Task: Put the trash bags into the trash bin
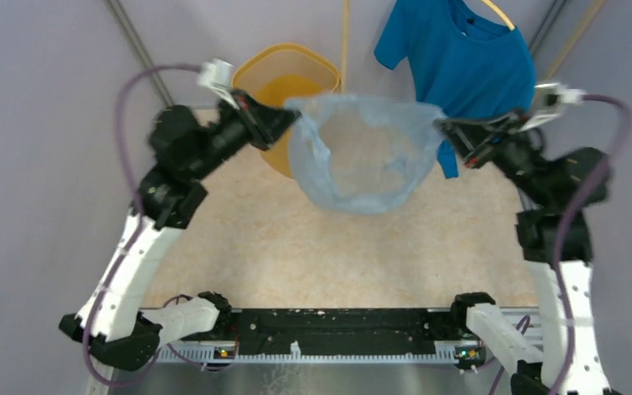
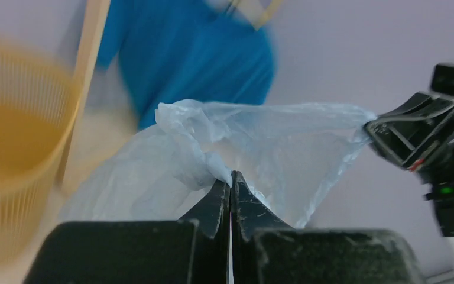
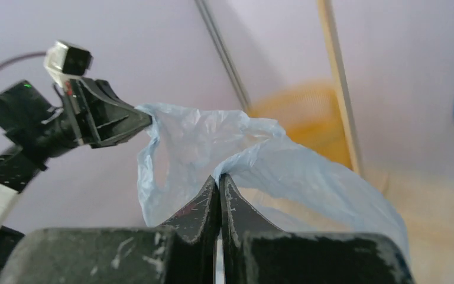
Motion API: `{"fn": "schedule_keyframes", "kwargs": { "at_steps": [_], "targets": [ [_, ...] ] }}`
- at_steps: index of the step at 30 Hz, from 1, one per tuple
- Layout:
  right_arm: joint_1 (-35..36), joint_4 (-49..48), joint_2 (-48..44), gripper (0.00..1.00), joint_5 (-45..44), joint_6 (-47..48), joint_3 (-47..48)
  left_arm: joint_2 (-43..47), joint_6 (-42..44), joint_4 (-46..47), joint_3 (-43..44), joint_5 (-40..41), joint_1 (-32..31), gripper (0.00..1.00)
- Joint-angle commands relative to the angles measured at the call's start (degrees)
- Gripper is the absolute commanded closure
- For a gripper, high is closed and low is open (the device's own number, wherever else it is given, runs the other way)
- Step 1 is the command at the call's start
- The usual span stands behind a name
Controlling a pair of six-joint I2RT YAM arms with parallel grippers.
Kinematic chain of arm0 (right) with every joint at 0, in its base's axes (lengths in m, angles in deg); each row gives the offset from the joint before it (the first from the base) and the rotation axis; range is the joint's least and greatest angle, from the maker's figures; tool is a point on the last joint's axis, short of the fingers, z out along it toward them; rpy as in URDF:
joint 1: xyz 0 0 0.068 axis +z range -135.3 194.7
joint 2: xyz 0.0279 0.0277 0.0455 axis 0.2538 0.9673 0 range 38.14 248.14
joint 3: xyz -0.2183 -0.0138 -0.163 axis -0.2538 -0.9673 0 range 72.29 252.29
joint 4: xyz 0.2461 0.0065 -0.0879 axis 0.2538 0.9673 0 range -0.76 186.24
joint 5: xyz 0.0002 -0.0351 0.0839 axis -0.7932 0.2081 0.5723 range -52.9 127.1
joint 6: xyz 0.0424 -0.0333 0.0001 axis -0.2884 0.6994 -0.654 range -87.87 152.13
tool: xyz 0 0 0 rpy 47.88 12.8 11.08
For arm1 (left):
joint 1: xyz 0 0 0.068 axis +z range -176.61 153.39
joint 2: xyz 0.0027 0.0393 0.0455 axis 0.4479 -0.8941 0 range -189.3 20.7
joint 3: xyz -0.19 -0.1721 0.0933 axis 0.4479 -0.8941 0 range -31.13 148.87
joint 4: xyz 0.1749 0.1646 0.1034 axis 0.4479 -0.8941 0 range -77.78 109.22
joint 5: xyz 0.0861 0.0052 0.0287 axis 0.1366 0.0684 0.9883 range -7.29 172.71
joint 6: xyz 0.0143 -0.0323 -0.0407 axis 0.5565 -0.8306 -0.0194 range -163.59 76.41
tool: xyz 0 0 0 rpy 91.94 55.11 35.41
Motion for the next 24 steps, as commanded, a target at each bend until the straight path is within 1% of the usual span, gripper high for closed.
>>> {"fn": "schedule_keyframes", "kwargs": {
  "at_steps": [1,2,3,5,6,7,9,11,13,15,17,19,21,22,23,24],
  "targets": [
    [0.3,-6.7,-3.8,1.00,1.4,3.7,21.2,6.4,3.2,10.1,13.0,-6.3,-0.1,1.00],
    [0.3,-8.1,-5.2,1.00,1.3,3.5,20.8,9.4,3.1,13.0,10.0,-4.4,-0.1,1.00],
    [0.3,-10.9,-6.9,1.00,1.4,2.8,17.9,12.4,2.9,16.1,5.2,-2.6,-0.1,1.00],
    [0.3,-18.9,-11.3,1.00,2.2,-0.3,7.4,18.0,1.7,19.8,-6.2,1.7,-0.1,1.00],
    [0.3,-20.5,-13.1,1.00,2.2,-1.8,0.9,19.6,0.4,18.7,-12.2,4.2,-0.1,1.00],
    [0.3,-19.8,-14.2,1.00,2.3,-2.8,-4.5,20.3,-0.9,17.2,-17.9,6.0,-0.1,1.00],
    [0.3,-14.0,-14.4,1.00,3.5,-2.1,-16.0,19.8,-2.9,12.2,-28.0,8.7,-0.1,1.00],
    [0.3,-7.3,-14.2,1.00,3.6,2.2,-26.8,18.1,-4.7,8.8,-37.8,9.6,-0.1,1.00],
    [0.3,-2.9,-15.9,1.00,2.0,3.9,-35.8,17.5,-7.1,7.3,-44.1,9.0,0.0,1.00],
    [0.3,-1.8,-18.7,1.00,1.4,2.3,-41.4,18.1,-8.7,9.1,-48.6,5.8,0.0,1.00],
    [0.3,-2.4,-20.9,1.00,2.9,0.6,-41.6,19.4,-8.3,11.0,-48.7,3.8,0.0,1.00],
    [0.3,-0.3,-20.9,1.00,1.7,2.1,-35.1,20.0,-6.2,12.8,-44.2,3.2,0.0,1.00],
    [0.3,2.9,-17.6,1.00,0.7,6.0,-23.8,18.5,-2.4,13.5,-34.5,1.3,0.0,1.00],
    [0.3,4.8,-15.0,1.00,0.4,8.0,-17.4,16.6,-0.4,12.8,-27.6,0.1,0.0,1.00],
    [0.3,6.7,-12.5,1.00,0.4,9.7,-7.5,14.5,1.2,11.4,-20.7,-1.0,0.0,1.00],
    [0.3,8.2,-10.3,1.00,0.5,10.9,-0.3,12.6,2.5,10.4,-13.1,-2.6,0.0,1.00]
  ]
}}
